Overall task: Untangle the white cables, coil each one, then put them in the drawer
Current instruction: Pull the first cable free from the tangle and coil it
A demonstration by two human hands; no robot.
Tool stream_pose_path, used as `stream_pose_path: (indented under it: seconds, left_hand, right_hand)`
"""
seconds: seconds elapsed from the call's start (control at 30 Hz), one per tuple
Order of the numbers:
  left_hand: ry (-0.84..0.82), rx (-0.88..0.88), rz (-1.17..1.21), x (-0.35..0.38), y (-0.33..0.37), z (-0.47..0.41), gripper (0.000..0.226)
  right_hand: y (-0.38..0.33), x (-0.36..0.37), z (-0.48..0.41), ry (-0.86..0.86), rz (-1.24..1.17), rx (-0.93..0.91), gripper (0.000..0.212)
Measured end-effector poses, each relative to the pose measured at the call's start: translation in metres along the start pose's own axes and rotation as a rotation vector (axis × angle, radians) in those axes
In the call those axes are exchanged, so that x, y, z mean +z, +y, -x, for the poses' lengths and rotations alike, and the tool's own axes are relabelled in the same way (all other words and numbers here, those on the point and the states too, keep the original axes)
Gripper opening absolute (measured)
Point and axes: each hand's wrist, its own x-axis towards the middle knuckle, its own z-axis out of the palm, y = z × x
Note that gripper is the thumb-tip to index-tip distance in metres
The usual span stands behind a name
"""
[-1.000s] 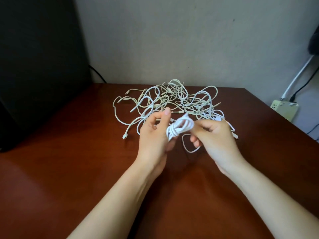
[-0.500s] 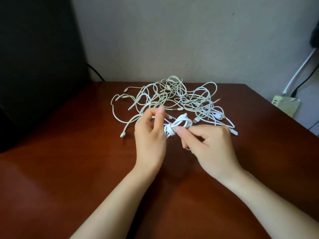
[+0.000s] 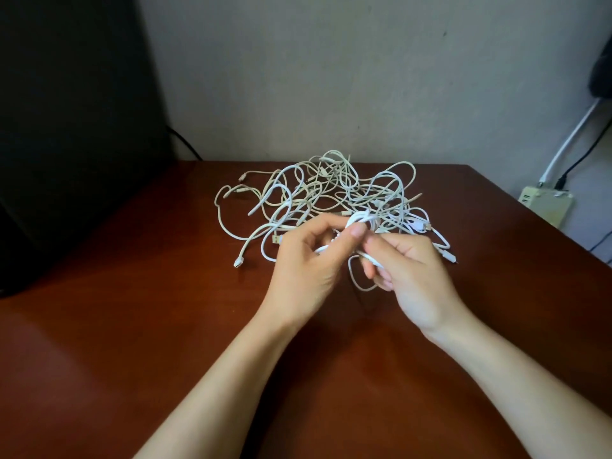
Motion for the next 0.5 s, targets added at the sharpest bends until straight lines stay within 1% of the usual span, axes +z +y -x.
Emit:
stream_pose_path:
  seconds: [0.1,0.27,0.43,0.5]
  left_hand:
    - [-0.018,-0.033,-0.087,-0.0003,-0.0006,0.0017,0.013]
    - [0.017,-0.001,-0.264,0.0009,-0.0042,0.0054,0.027]
    - [0.091,-0.03,-0.231,0.004,-0.0027,0.0048,0.037]
    - [0.123,-0.028,-0.231,0.003,-0.0036,0.0049,0.039]
  right_hand:
    - [0.0007,-0.0016,-0.0013,0.024,0.012,0.013,0.041]
    - [0.0048,-0.0014,-0.0029,0.004,0.064,0.002,0.041]
    - [-0.0006,-0.0014,-0.0023,-0.017,0.077,-0.048,0.043]
    - [0.0004,-0.0012,-0.0017,0.01,0.141,-0.085,0.041]
